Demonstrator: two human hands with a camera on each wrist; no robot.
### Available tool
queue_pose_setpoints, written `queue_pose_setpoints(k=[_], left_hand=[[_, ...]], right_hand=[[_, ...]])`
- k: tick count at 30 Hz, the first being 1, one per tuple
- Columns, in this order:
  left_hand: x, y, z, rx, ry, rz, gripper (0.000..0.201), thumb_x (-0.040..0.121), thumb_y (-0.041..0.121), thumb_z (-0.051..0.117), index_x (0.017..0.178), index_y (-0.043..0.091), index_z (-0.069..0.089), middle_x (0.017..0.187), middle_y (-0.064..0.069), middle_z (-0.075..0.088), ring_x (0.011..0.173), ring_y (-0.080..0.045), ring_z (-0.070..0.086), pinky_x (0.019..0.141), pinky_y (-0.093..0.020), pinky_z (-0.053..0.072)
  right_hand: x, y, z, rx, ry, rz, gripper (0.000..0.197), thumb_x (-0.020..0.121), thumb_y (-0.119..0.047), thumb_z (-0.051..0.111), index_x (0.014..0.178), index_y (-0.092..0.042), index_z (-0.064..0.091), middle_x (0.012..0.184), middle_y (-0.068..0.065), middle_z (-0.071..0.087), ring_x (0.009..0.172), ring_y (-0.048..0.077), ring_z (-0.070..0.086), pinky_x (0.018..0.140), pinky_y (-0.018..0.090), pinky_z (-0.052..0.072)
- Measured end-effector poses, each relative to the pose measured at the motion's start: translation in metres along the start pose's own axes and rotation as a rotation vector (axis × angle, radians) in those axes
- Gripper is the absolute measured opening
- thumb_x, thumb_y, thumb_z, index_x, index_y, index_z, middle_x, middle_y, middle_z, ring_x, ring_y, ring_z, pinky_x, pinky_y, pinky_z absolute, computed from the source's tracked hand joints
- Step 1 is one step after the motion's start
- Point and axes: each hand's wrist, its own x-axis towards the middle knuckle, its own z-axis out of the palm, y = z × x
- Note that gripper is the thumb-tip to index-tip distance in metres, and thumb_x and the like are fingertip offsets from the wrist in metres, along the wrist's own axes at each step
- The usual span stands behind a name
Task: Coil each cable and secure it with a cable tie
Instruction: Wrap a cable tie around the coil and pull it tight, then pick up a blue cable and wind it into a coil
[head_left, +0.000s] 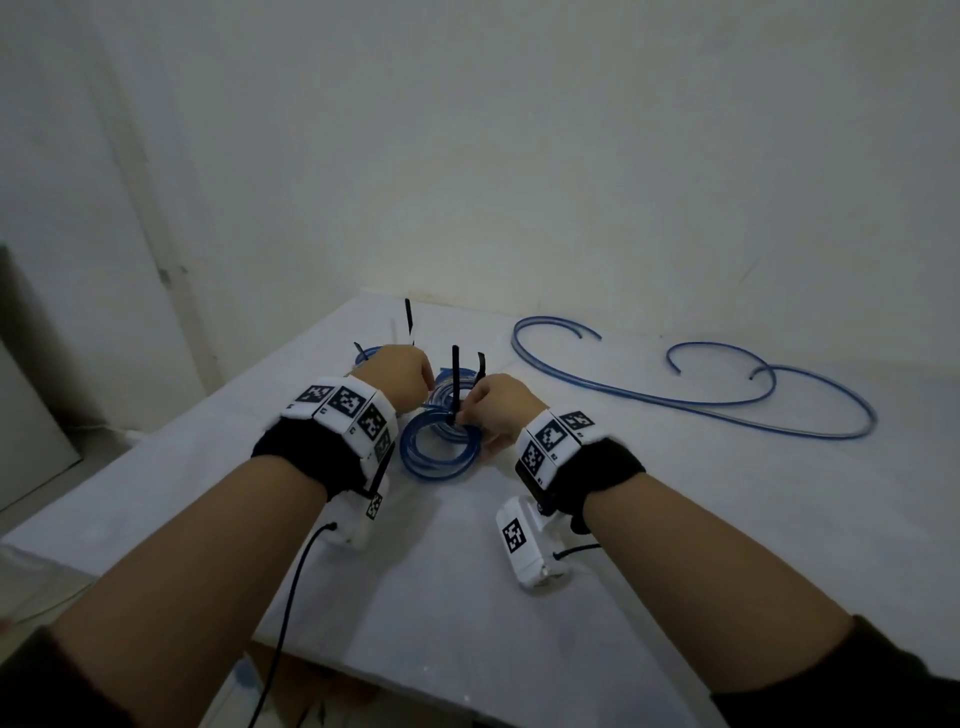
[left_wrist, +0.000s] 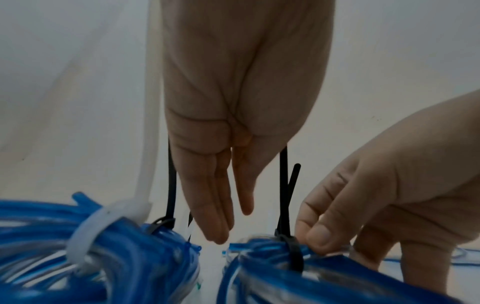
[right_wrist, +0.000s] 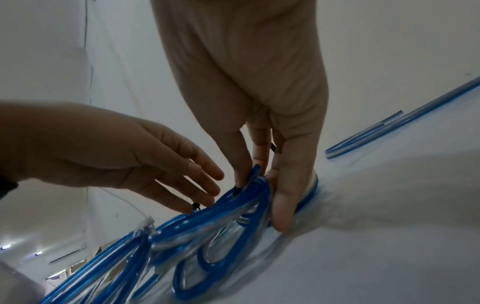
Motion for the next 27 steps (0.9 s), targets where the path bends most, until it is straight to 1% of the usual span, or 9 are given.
queue_pose_setpoints(k=[3,7,10,15,17,19,21,23,27], left_hand=[[0.003,0.002,-0.01,-0.094,0.164,-0.018,0.03,0.091,0.001,0.043,0.108,0.007,0.067,0.121,-0.01,0.061,0.109,-0.024,0.057,0.088,-0.029,0.046],[0.006,0.017,-0.023,-0.229,0.432,0.042,0.023,0.09,0.008,0.043,0.099,0.015,0.063,0.108,-0.005,0.063,0.093,-0.021,0.058,0.081,-0.034,0.049],[0.011,0.047,-0.029,-0.213,0.497,0.175,0.021,0.091,0.013,0.044,0.099,0.017,0.063,0.101,0.0,0.064,0.088,-0.016,0.055,0.075,-0.029,0.045],[0.036,0.102,-0.017,-0.102,0.372,0.319,0.021,0.091,0.018,0.045,0.099,0.016,0.064,0.103,-0.001,0.065,0.096,-0.02,0.058,0.076,-0.031,0.047],[0.051,0.12,-0.006,-0.012,0.257,0.328,0.021,0.09,0.018,0.045,0.1,0.015,0.064,0.106,-0.004,0.064,0.099,-0.024,0.058,0.078,-0.032,0.048],[0.068,0.135,0.007,0.073,0.136,0.316,0.022,0.09,0.017,0.045,0.102,0.013,0.063,0.109,-0.006,0.064,0.101,-0.025,0.057,0.077,-0.032,0.047],[0.084,0.146,0.018,0.134,0.049,0.302,0.022,0.09,0.015,0.046,0.103,0.011,0.063,0.111,-0.006,0.064,0.1,-0.025,0.059,0.075,-0.03,0.046],[0.097,0.149,0.027,0.192,-0.01,0.299,0.021,0.09,0.013,0.046,0.102,0.012,0.064,0.112,-0.005,0.064,0.098,-0.025,0.059,0.07,-0.029,0.045],[0.12,0.154,0.046,0.244,-0.076,0.271,0.014,0.091,0.012,0.047,0.086,0.014,0.059,0.096,-0.006,0.061,0.081,-0.021,0.053,0.053,-0.024,0.037]], right_hand=[[0.001,0.0,-0.005,-0.05,0.003,-0.003,0.017,0.085,-0.015,0.065,0.094,-0.001,0.065,0.103,0.021,0.068,0.095,0.033,0.066,0.086,0.047,0.054],[-0.001,0.006,-0.029,0.017,-0.006,0.077,0.022,0.09,-0.013,0.059,0.103,0.004,0.062,0.087,0.015,0.064,0.076,0.03,0.066,0.075,0.046,0.058],[0.0,0.016,-0.055,-0.039,0.032,0.127,0.025,0.093,-0.012,0.055,0.109,0.007,0.058,0.078,0.009,0.06,0.065,0.022,0.061,0.071,0.038,0.055],[0.016,0.05,-0.101,-0.283,0.109,0.184,0.025,0.091,-0.011,0.056,0.109,0.006,0.063,0.1,0.017,0.068,0.078,0.025,0.061,0.087,0.041,0.054],[0.023,0.065,-0.119,-0.457,0.149,0.164,0.025,0.089,-0.011,0.057,0.109,0.001,0.067,0.11,0.016,0.068,0.082,0.023,0.058,0.082,0.034,0.055],[0.027,0.079,-0.137,-0.578,0.171,0.129,0.025,0.087,-0.008,0.059,0.111,-0.003,0.068,0.115,0.014,0.066,0.084,0.023,0.055,0.066,0.023,0.049],[0.033,0.092,-0.151,-0.664,0.164,0.109,0.029,0.086,-0.005,0.06,0.114,-0.005,0.066,0.12,0.013,0.063,0.098,0.027,0.059,0.075,0.025,0.048],[0.039,0.104,-0.159,-0.719,0.155,0.102,0.029,0.084,-0.004,0.062,0.112,-0.006,0.067,0.121,0.012,0.062,0.109,0.027,0.058,0.082,0.026,0.045],[0.05,0.124,-0.167,-0.764,0.14,0.061,0.021,0.081,-0.007,0.066,0.101,-0.007,0.07,0.109,0.01,0.066,0.101,0.026,0.061,0.074,0.025,0.045]])
